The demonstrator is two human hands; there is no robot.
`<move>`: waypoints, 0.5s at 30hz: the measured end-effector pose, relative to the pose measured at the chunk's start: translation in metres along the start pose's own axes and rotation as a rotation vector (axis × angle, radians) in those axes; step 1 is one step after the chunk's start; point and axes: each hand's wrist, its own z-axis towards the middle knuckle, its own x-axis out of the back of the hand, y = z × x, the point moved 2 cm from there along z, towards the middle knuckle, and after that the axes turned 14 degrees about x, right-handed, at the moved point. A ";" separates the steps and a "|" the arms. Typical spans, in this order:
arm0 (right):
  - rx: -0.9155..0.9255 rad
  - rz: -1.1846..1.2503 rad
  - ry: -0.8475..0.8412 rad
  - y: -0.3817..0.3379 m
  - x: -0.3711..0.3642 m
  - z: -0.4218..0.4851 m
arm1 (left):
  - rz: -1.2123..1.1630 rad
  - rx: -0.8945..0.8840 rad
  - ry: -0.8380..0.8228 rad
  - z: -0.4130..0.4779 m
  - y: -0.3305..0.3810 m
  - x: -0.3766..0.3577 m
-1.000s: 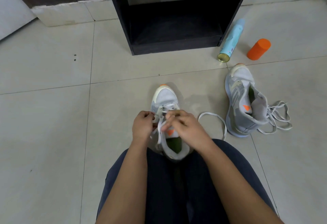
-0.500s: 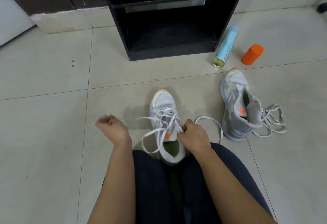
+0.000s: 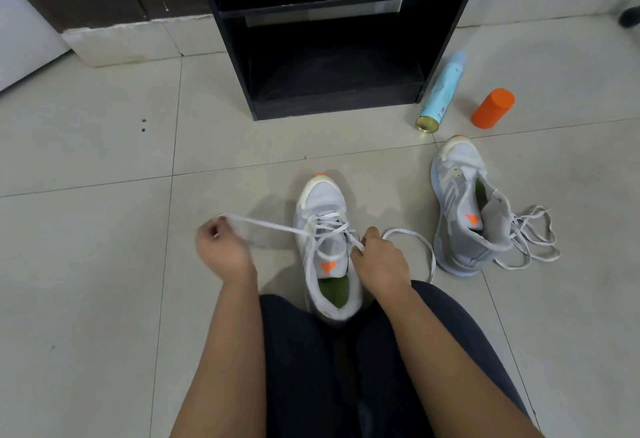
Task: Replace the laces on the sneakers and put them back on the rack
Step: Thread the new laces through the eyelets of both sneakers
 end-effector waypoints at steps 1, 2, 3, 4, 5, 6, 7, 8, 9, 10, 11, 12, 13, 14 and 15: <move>0.001 0.002 -0.001 0.000 0.000 0.000 | 0.022 0.028 0.131 0.003 0.004 0.007; 0.003 0.002 -0.003 0.000 -0.001 0.000 | 0.157 0.012 0.204 0.003 0.006 0.010; 0.005 0.003 -0.003 0.000 -0.001 0.000 | 0.369 -0.097 0.204 -0.002 0.008 0.009; 0.008 0.005 -0.004 0.000 -0.001 0.000 | 0.557 -0.263 0.111 -0.011 0.009 0.003; 0.012 0.009 -0.003 -0.001 -0.002 0.000 | 0.690 -0.419 -0.043 -0.022 0.008 -0.005; 0.014 0.012 -0.003 -0.001 -0.002 0.000 | 0.765 -0.509 -0.224 -0.031 0.003 -0.015; 0.014 0.013 -0.002 -0.001 -0.002 0.000 | 0.823 -0.513 -0.388 -0.040 -0.001 -0.022; 0.011 0.013 -0.002 0.000 -0.002 0.000 | 0.878 -0.489 -0.503 -0.045 -0.005 -0.027; 0.009 0.011 -0.002 0.000 -0.001 0.000 | 0.918 -0.465 -0.561 -0.046 -0.010 -0.030; 0.008 0.012 -0.004 0.000 -0.001 0.000 | 0.949 -0.453 -0.577 -0.045 -0.012 -0.031; 0.009 0.013 -0.005 -0.001 -0.001 0.000 | 0.981 -0.452 -0.573 -0.042 -0.013 -0.031; 0.009 0.017 -0.004 -0.001 -0.001 0.000 | 1.019 -0.471 -0.554 -0.040 -0.012 -0.030; 0.008 0.020 0.000 -0.001 -0.001 0.000 | 1.057 -0.502 -0.533 -0.037 -0.010 -0.030; 0.006 0.023 0.003 -0.001 -0.001 0.000 | 1.096 -0.513 -0.512 -0.035 -0.007 -0.028; 0.004 0.024 0.005 0.000 -0.001 0.000 | 1.111 -0.507 -0.483 -0.033 -0.004 -0.026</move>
